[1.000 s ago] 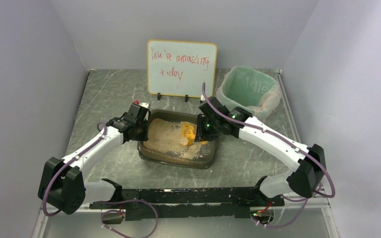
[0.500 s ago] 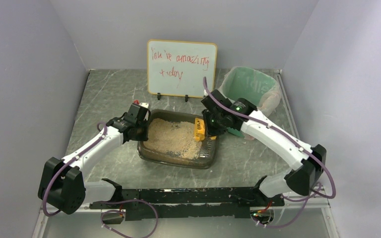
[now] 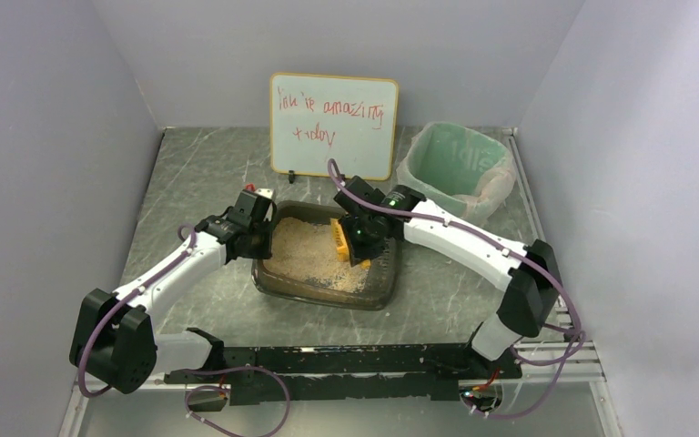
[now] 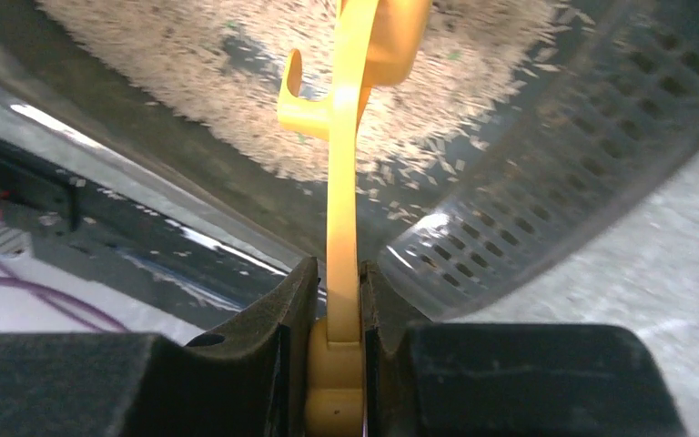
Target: Clean the litter box
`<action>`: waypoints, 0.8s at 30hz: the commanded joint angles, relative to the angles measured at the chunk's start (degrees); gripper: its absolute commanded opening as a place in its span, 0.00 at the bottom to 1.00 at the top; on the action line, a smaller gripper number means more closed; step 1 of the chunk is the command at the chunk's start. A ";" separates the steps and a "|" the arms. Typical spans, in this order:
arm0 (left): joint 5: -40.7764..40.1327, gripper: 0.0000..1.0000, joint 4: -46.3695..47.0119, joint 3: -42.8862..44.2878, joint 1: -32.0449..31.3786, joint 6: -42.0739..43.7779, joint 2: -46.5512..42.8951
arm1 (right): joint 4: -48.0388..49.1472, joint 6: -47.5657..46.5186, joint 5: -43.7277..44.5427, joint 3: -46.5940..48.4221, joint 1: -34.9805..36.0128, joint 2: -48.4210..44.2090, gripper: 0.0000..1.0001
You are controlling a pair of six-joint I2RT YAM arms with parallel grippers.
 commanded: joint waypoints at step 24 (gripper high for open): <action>3.80 0.05 1.17 0.74 -0.27 -0.07 -2.17 | -14.54 -4.92 -2.62 13.36 -0.15 1.19 0.00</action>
